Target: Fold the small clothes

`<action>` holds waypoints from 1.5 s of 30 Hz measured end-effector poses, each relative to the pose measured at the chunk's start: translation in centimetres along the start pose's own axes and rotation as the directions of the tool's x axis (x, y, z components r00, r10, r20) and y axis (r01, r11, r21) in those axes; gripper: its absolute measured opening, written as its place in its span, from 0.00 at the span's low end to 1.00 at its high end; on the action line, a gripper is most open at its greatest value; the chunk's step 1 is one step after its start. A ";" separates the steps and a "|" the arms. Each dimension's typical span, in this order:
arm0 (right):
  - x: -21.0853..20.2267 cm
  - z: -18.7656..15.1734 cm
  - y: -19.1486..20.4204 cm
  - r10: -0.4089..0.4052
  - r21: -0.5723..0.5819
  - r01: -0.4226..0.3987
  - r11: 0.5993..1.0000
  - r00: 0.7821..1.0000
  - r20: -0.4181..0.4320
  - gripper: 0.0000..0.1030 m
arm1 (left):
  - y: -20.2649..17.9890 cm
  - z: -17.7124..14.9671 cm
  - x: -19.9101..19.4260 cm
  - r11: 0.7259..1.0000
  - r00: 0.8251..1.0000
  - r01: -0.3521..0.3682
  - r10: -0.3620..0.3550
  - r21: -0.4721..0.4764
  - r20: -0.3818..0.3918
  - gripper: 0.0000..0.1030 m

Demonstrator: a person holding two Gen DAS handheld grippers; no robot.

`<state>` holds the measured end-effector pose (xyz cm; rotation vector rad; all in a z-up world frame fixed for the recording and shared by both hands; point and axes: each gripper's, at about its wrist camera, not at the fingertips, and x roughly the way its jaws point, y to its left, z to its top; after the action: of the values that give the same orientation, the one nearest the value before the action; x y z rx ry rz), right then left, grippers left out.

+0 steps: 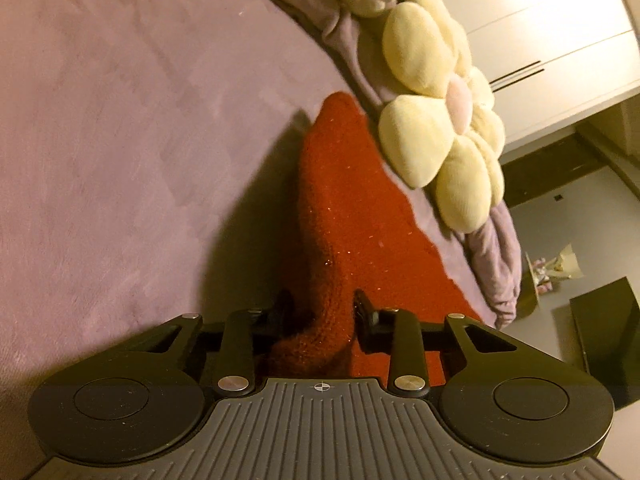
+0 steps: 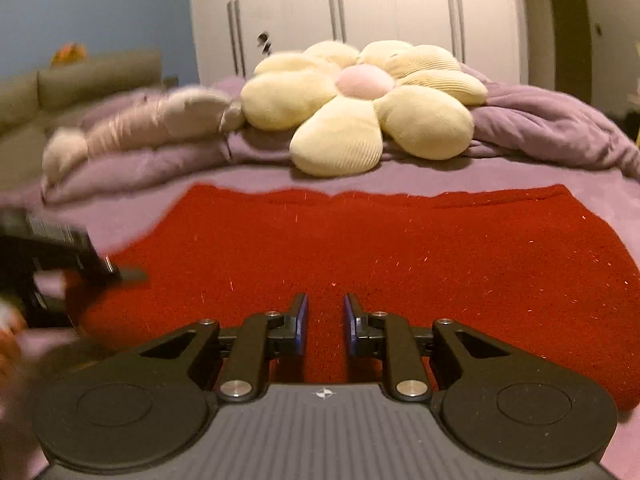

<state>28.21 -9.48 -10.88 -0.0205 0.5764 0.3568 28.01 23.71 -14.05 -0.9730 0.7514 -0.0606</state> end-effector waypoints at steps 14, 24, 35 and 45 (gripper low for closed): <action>0.1 0.7 -2.3 0.220 0.149 -0.207 0.967 0.972 -0.077 0.17 | -4.1 0.1 -1.6 0.995 1.000 0.016 -0.019 0.097 0.024 0.30; -6.9 -0.6 -12.2 -0.005 0.347 -0.020 0.938 0.998 0.070 0.21 | -16.8 -3.8 -0.8 0.910 0.994 0.096 -0.108 0.403 0.009 0.29; -9.7 -3.5 -19.6 -0.182 0.428 0.166 0.889 0.983 -0.002 0.25 | -21.1 -15.4 10.7 0.793 0.975 0.130 0.006 0.596 -0.221 0.31; -10.6 -1.8 -19.7 -0.134 0.412 0.113 0.904 0.991 0.023 0.37 | -20.9 -13.8 2.4 0.828 0.974 0.208 -0.123 0.520 -0.192 0.76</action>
<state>25.67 -31.61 -8.28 0.3553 0.5876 0.1064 27.30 0.68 -3.98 -0.4904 0.7297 -0.4817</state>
